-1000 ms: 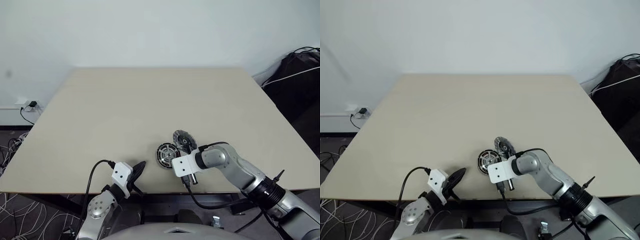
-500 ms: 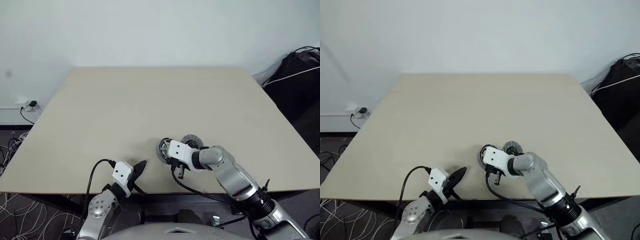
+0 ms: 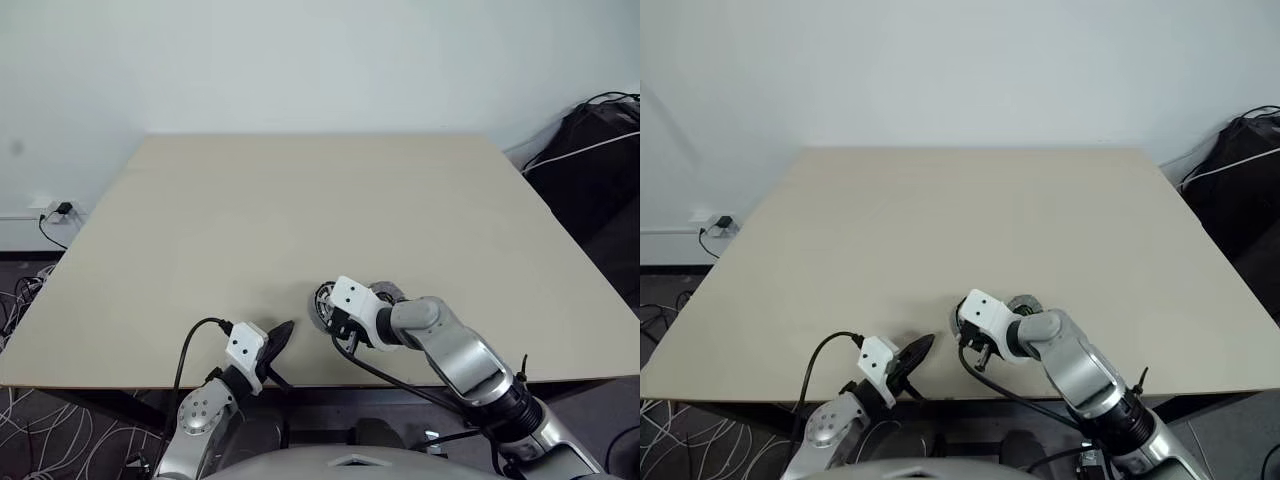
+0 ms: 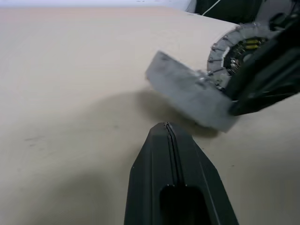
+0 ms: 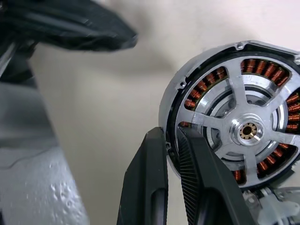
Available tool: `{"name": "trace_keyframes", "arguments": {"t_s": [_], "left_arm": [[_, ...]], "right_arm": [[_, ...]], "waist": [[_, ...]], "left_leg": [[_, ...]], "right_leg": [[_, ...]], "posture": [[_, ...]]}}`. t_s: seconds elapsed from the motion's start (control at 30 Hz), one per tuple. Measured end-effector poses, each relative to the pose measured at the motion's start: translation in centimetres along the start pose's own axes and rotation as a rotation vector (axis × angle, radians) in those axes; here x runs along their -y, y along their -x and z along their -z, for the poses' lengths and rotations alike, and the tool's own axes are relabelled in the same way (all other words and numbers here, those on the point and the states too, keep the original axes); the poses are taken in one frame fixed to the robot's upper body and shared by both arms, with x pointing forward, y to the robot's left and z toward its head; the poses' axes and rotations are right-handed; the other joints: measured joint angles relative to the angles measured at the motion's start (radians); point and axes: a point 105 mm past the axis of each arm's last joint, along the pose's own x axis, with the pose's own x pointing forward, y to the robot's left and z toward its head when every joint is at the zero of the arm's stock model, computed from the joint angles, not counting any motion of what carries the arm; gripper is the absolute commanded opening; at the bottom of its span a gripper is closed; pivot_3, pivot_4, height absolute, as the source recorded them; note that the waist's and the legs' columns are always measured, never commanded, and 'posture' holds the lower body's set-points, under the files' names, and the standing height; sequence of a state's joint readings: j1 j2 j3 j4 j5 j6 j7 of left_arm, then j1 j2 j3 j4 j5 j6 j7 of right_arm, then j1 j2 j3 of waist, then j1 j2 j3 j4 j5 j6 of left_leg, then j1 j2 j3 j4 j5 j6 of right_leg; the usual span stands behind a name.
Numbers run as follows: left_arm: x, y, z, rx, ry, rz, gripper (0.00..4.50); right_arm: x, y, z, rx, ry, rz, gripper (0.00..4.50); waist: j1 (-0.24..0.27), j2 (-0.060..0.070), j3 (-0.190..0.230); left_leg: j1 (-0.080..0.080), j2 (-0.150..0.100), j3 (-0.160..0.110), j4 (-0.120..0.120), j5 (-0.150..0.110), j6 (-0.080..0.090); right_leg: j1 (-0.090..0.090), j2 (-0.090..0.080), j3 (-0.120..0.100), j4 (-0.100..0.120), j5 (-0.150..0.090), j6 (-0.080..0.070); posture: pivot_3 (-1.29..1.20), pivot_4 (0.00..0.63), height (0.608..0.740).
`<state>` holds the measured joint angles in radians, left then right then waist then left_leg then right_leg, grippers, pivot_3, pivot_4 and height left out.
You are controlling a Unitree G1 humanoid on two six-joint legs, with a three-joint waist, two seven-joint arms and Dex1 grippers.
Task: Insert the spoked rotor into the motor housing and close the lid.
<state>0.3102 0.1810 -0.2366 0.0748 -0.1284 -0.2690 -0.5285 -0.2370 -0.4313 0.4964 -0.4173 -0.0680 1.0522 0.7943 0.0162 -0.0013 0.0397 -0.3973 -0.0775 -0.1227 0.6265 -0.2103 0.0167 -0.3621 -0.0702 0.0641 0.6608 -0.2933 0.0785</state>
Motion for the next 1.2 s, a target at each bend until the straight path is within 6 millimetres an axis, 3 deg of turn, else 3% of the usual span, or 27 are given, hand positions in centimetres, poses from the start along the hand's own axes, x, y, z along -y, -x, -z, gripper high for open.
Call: {"name": "trace_keyframes", "arguments": {"t_s": [0.1, 0.13, 0.43, 0.63, 0.77, 0.9, 1.03, 1.2], "left_arm": [[0.0, 0.0, 0.0, 0.000, 0.000, 0.000, 0.00], [0.0, 0.0, 0.0, -0.001, 0.000, 0.000, 0.00], [0.0, 0.1, 0.1, -0.004, 0.001, -0.001, 0.00], [0.0, 0.2, 0.1, -0.006, 0.001, 0.002, 0.00], [0.1, 0.2, 0.2, -0.009, -0.001, 0.011, 0.00], [0.1, 0.2, 0.2, -0.010, -0.003, 0.018, 0.00], [0.1, 0.3, 0.2, -0.013, -0.005, 0.020, 0.00], [0.1, 0.3, 0.1, -0.011, -0.010, 0.024, 0.00]], "right_arm": [[0.4, -0.5, -0.1, -0.003, -0.007, 0.027, 0.11], [0.4, -0.7, -0.2, 0.002, -0.012, 0.029, 0.84], [-0.5, -2.1, -4.2, 0.155, -0.044, 0.020, 3.68], [-0.3, -1.7, -8.6, 0.367, -0.112, 0.036, 3.68], [1.9, -0.1, -10.4, 0.504, -0.164, 0.147, 2.74], [5.7, 2.2, -9.6, 0.529, -0.114, 0.391, 1.42], [9.5, 5.3, -6.7, 0.448, 0.026, 0.665, 0.13], [11.0, 6.7, -0.5, 0.283, -0.019, 0.806, 0.03]], "waist": [[0.000, 0.000, 0.000], [-0.001, 0.000, 0.000], [-0.004, 0.000, 0.000], [-0.006, 0.001, 0.000], [-0.005, 0.002, 0.000], [-0.004, 0.002, 0.000], [-0.002, 0.003, -0.001], [-0.003, 0.005, -0.003]], "left_leg": [[0.000, 0.000, 0.000, 0.000, 0.000, 0.000], [0.000, 0.000, 0.000, 0.000, 0.000, 0.000], [0.000, 0.000, -0.001, 0.000, 0.000, 0.000], [0.000, 0.000, -0.001, -0.001, 0.000, 0.000], [0.000, 0.000, -0.001, -0.001, 0.000, 0.000], [0.000, 0.000, 0.000, -0.001, 0.000, 0.000], [0.000, 0.000, 0.001, -0.002, 0.000, 0.000], [0.000, 0.000, 0.001, -0.004, 0.000, 0.000]], "right_leg": [[0.000, 0.000, 0.000, 0.000, 0.000, 0.000], [0.000, 0.000, 0.000, 0.000, 0.000, 0.000], [0.000, 0.005, 0.000, 0.000, 0.000, 0.000], [0.000, 0.005, 0.000, 0.001, 0.001, 0.000], [0.000, 0.005, 0.000, 0.000, 0.002, -0.002], [-0.001, 0.005, 0.000, 0.000, 0.002, -0.003], [-0.001, 0.005, 0.001, 0.000, 0.002, -0.003], [-0.002, 0.005, 0.001, 0.000, 0.003, -0.002]], "posture": [[0.00, 0.000, 0.740], [0.00, 0.000, 0.740], [0.00, 0.000, 0.740], [0.00, 0.000, 0.740], [0.00, 0.000, 0.740], [0.00, 0.000, 0.740], [0.00, 0.000, 0.740], [0.00, 0.000, 0.740]]}}
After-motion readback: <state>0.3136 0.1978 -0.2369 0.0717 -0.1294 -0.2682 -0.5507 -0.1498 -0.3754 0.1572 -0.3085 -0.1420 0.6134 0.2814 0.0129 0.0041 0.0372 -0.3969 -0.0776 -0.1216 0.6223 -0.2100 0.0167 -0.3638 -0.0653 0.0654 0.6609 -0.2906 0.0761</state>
